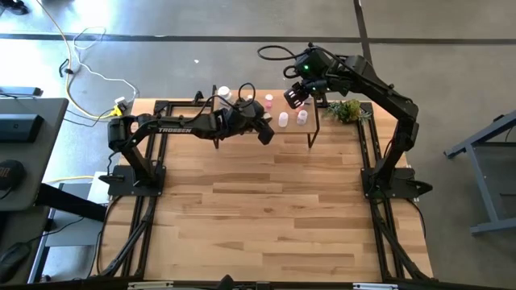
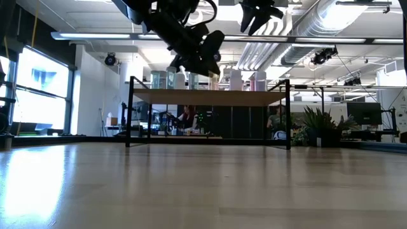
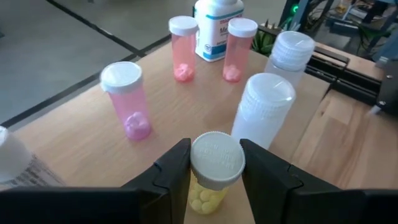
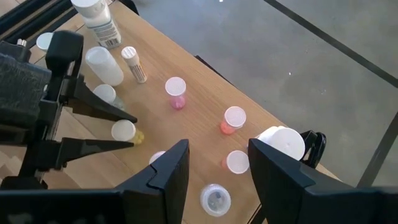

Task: Pick and place medicine bottles onto shelf by color
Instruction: Put the yellow medicine bottle on the shelf, then return to Home Position

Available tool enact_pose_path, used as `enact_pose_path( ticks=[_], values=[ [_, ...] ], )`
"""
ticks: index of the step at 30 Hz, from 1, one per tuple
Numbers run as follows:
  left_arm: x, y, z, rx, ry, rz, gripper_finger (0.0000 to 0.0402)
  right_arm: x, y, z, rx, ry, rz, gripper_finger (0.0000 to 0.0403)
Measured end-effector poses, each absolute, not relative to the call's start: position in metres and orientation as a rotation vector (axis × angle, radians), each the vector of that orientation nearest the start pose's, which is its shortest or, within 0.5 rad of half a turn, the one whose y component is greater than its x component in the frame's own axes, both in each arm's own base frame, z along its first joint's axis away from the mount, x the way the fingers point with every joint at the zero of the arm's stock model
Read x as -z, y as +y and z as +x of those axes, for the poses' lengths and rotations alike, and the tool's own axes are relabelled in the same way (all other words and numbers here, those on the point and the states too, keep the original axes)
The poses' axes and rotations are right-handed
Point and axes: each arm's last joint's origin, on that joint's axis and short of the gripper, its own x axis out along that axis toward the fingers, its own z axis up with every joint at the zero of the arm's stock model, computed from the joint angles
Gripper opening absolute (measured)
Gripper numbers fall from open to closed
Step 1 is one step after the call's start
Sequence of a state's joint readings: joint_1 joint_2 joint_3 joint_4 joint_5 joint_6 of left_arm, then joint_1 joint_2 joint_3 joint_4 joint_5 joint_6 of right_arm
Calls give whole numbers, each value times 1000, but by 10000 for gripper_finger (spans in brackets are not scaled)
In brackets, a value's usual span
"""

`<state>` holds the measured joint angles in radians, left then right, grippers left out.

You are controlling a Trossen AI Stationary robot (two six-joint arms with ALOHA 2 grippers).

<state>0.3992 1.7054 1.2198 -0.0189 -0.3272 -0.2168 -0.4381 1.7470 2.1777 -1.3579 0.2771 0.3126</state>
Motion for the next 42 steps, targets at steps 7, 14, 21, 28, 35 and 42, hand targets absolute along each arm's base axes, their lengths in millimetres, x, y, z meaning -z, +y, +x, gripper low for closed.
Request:
enact_pose_path(
  ticks=[7,14,21,28,35,42],
  values=[
    [-257,156,350,-717,444,-232,161,-444,-143,287,806,833,353,156],
    [-257,158,349,-782,438,-213,203,-444,-143,287,806,833,353,156],
    [-260,158,351,-754,411,-220,207,-444,-143,287,806,833,353,156],
    [-263,157,351,-740,386,-223,209,-444,-143,287,806,834,353,156],
    [-277,155,346,-736,348,-206,209,-443,-143,287,806,843,354,156],
    [-302,149,333,-712,292,-201,209,-443,-143,287,804,844,354,156]
  ],
)
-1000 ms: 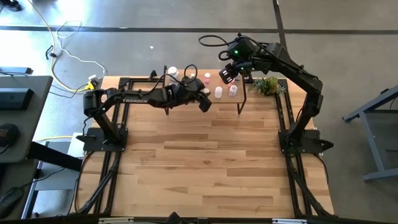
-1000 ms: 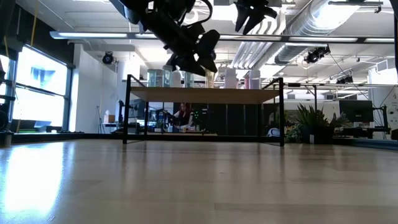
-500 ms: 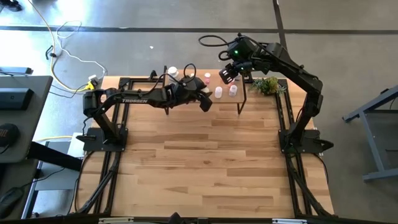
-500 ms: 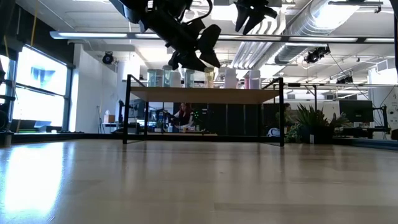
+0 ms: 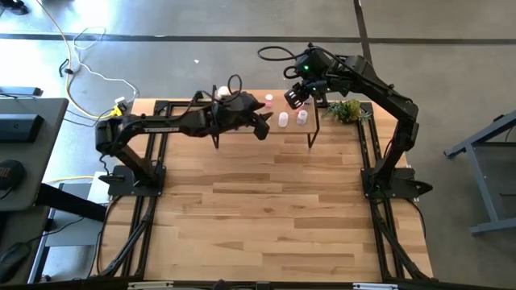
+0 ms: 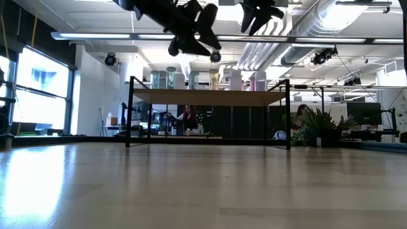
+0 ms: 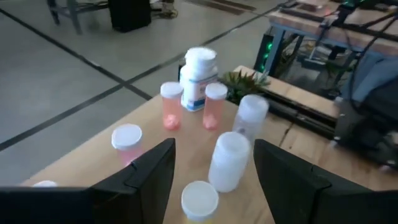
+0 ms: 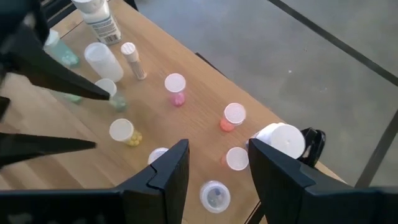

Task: Pick and place medicine bottles onto shelf by color
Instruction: Return to Home Position

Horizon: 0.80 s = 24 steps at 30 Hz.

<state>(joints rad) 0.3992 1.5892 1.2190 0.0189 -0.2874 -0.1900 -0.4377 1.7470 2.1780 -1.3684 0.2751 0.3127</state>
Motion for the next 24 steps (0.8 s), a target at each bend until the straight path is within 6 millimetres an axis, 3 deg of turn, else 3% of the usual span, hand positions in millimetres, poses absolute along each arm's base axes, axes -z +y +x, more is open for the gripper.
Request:
enact_pose_path(
  ticks=[6,16,19,24],
  values=[
    [-331,135,312,-576,271,-221,209,-443,-142,288,759,843,381,156],
    [-376,99,251,-273,311,-213,209,-446,-133,296,708,783,429,156],
    [-372,88,233,-250,323,-217,209,-448,-121,305,659,752,404,156],
    [-346,70,201,-232,330,-252,209,-456,-99,322,569,642,371,156]
  ],
)
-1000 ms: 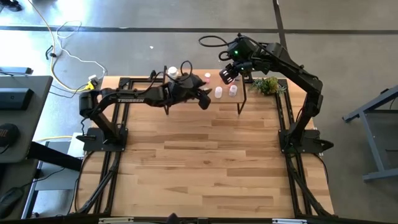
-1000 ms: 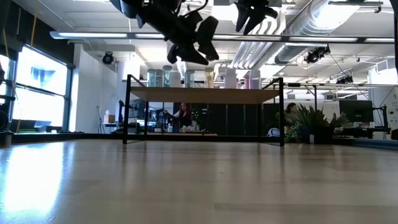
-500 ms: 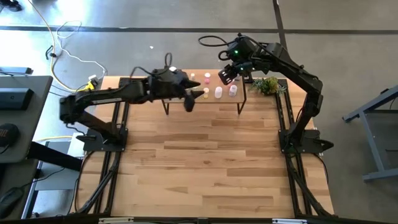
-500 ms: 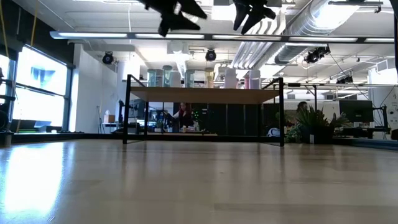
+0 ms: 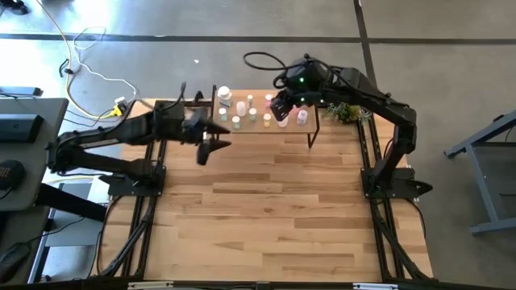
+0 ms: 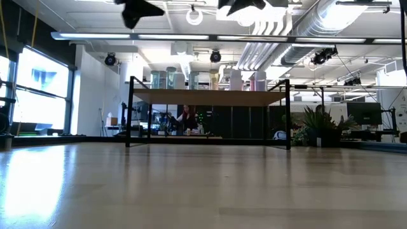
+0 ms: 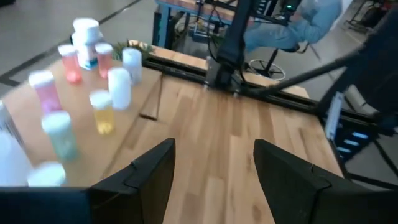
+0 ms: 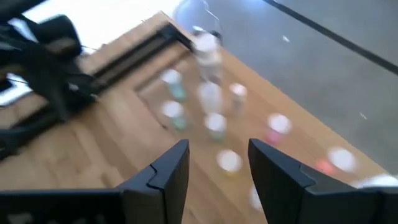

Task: Pick and place medicine bottles onto shelf by color
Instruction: Return to Home Position

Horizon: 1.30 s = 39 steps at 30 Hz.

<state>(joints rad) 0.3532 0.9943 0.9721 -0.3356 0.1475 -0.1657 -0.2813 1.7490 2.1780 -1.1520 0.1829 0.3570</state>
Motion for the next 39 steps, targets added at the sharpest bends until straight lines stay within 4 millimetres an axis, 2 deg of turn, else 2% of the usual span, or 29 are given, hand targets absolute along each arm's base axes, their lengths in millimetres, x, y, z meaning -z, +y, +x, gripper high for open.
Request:
enact_pose_path(
  ticks=[5,13,20,27,31,37,39],
  values=[
    [-318,49,169,-185,278,-255,209,-461,-73,336,472,579,326,156],
    [-276,26,129,-103,137,-235,209,-465,-32,347,347,531,297,156],
    [-244,18,109,-60,-20,-266,209,-469,-14,349,300,497,318,156],
    [-208,14,101,-35,-47,-263,209,-471,-4,347,278,495,325,156],
    [-191,14,102,-36,-45,-262,209,-487,-4,325,271,459,311,156],
    [-170,15,105,-38,-28,-258,209,-520,-2,273,281,357,223,156],
    [-169,15,105,-43,-15,-257,209,-529,0,254,305,336,179,156]
  ],
)
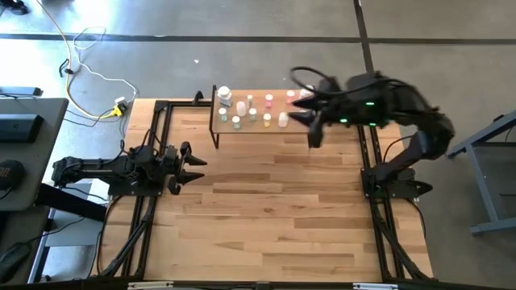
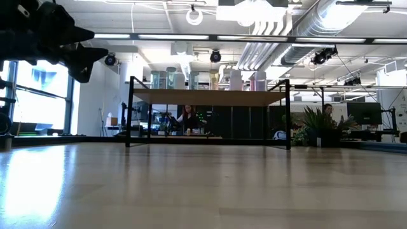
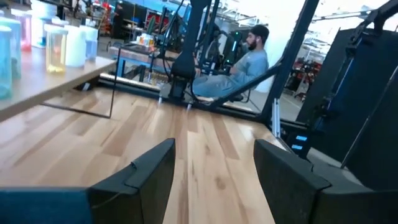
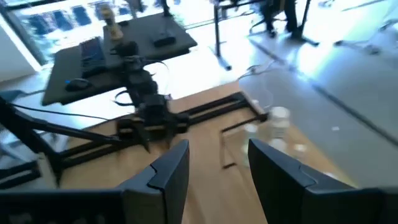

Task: Pick and place medicine bottles onto shelf by color
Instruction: Return to Home Position

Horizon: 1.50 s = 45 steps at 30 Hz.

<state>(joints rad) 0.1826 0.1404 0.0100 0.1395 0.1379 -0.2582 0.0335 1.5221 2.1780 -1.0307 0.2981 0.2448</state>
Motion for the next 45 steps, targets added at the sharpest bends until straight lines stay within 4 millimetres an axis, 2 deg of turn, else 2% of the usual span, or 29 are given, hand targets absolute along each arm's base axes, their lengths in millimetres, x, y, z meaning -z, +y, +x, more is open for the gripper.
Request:
enact_pose_path(
  ticks=[3,7,14,21,27,35,45],
  values=[
    [-169,16,105,-50,-8,-246,209,-535,2,226,368,346,143,156],
    [-169,17,105,-61,-9,-258,209,-535,6,200,423,395,124,156],
    [-165,18,105,-89,30,-187,209,-532,7,161,517,473,64,156],
    [-165,18,105,-91,26,-177,209,-525,2,125,528,524,57,156],
    [-165,18,105,-93,27,-177,209,-480,-1,106,522,471,80,156],
    [-165,18,105,-93,26,-177,209,-403,-1,91,403,344,122,156],
    [-165,18,105,-92,26,-177,209,-294,3,101,282,194,164,156]
  ],
)
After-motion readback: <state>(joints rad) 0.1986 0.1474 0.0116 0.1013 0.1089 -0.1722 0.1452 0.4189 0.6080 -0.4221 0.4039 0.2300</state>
